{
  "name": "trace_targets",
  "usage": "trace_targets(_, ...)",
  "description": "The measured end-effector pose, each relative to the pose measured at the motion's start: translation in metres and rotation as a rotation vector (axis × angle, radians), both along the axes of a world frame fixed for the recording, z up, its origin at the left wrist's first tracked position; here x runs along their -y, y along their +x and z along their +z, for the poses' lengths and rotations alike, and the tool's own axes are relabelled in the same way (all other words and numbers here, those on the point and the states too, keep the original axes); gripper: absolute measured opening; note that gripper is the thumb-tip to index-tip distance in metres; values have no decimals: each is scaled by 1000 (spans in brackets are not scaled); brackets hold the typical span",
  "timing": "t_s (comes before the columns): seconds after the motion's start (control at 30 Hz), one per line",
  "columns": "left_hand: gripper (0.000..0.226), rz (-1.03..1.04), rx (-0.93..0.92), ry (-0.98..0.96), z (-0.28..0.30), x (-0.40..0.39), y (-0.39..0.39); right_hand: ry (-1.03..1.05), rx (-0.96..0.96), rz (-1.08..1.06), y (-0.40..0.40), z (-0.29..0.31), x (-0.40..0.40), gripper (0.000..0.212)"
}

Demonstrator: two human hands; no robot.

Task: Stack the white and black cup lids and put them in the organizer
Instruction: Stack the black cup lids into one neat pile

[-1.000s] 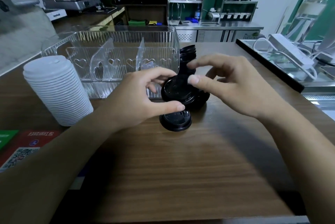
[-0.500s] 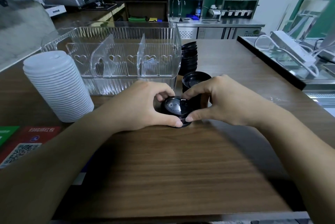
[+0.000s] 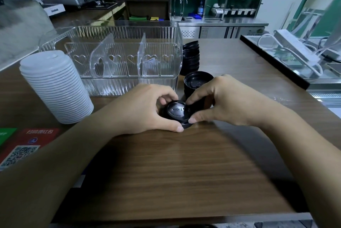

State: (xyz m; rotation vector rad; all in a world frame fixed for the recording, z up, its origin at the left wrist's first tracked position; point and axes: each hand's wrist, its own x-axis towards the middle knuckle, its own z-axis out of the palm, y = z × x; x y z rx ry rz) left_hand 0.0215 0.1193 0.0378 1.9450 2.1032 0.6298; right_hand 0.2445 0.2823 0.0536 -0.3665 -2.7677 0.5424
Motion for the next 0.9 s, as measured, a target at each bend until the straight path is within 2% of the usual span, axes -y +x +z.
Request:
trace_targets(0.17,71,30,30,-36,-2,-2,0,18,-9,-18,-3,-2,1,45)
trace_targets(0.6,80,41,243,-45,-4,-6,-10,73,-64,-27,-5,-5,1,39)
trace_targets(0.9,80,111,291,-95,-5,-5,-10,101,-79,-32,-8,-8,2,40)
